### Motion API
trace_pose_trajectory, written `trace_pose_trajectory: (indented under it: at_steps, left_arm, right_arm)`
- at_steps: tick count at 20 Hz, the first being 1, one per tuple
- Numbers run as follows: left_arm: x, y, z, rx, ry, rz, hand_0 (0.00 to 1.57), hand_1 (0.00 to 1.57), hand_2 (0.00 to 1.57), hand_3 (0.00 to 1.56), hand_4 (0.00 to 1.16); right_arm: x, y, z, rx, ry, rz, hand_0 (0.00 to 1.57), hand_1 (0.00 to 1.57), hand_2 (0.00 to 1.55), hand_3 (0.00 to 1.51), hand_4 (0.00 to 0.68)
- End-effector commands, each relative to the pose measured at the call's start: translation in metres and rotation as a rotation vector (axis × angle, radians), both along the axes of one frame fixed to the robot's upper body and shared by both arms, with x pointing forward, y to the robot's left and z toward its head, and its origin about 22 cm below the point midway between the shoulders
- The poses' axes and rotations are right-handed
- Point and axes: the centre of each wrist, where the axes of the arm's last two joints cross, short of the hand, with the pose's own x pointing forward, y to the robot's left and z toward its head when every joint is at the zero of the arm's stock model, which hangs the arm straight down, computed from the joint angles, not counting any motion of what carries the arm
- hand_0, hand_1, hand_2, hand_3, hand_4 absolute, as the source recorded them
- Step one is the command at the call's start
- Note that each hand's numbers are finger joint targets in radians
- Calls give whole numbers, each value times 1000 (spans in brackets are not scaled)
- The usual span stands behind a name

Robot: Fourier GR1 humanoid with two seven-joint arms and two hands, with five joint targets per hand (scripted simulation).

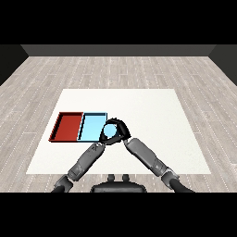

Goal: Pick the blue can and put it in the blue box

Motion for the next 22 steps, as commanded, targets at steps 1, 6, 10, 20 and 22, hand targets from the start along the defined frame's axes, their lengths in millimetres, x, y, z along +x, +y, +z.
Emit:
trace_pose_trajectory:
  at_steps: [1,6,10,20,22]
  left_arm:
    - [1,-21,-2,-59,7,-10,774,774,819,684,673]
    - [2,-4,-7,-77,42,-10,831,831,881,738,666]
    - [3,-8,-11,-145,100,-14,1481,1481,1457,1368,601]
    - [13,-4,-13,-141,98,-8,1571,1571,1516,1448,1097]
    - [5,-13,-17,-143,89,1,1571,1571,1520,1454,1121]
  right_arm:
    - [5,11,9,45,17,24,1437,1437,1451,1391,606]
    - [-11,8,6,50,28,17,1432,1432,1451,1392,588]
    - [-17,0,-5,79,47,8,1405,1405,1451,1396,552]
    - [-3,-6,4,105,105,10,0,0,0,0,0]
    - [-4,-6,0,103,94,17,0,0,0,0,0]
